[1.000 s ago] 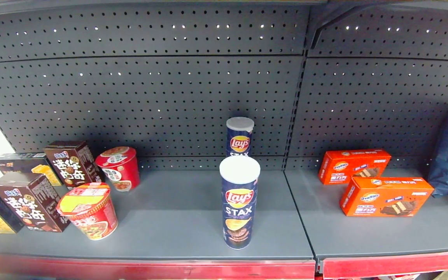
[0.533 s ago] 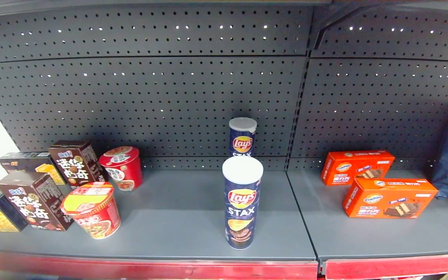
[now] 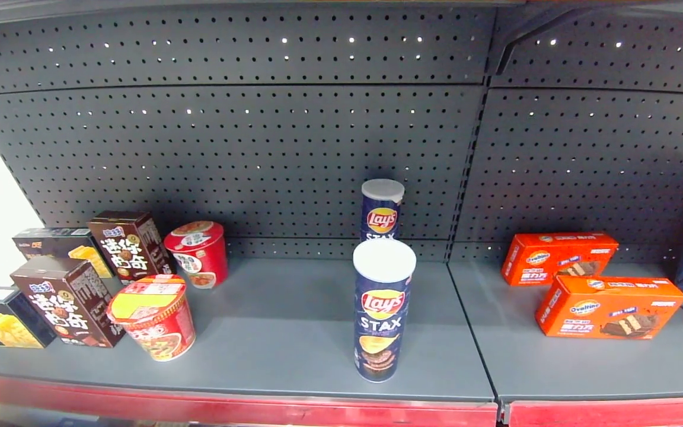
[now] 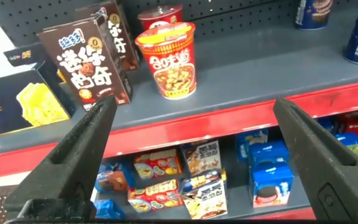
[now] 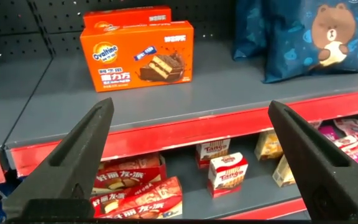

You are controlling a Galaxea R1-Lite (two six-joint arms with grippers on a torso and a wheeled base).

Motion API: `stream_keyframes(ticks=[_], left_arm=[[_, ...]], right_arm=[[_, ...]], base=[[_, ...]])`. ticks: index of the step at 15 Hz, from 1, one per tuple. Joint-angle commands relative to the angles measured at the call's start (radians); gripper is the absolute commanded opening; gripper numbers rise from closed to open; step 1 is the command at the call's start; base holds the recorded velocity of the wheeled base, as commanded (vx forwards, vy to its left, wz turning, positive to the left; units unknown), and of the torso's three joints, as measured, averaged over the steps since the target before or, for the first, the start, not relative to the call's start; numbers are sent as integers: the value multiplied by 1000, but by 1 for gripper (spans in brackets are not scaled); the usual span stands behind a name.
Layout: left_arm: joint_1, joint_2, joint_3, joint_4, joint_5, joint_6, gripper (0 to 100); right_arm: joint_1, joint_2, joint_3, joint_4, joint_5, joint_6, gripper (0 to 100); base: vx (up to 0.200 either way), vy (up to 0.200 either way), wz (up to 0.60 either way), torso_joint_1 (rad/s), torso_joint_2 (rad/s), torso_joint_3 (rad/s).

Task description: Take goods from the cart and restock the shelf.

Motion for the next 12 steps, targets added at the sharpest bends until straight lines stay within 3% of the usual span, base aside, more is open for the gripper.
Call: stream_keyframes(ticks=[1, 2, 12], left_arm=[[0, 0, 0, 0, -1, 0, 100], [0, 0, 0, 0, -1, 0, 100], [0, 0, 0, 0, 1, 0, 100]], right_arm=[[0, 1, 1, -1, 1, 0, 100], [0, 1, -1, -1, 1, 0, 100], [0, 1, 1, -1, 1, -3, 100]], base=[[0, 0, -600, 2, -2, 7], [0, 0, -600, 2, 7, -2], [0, 0, 0, 0, 0, 0]])
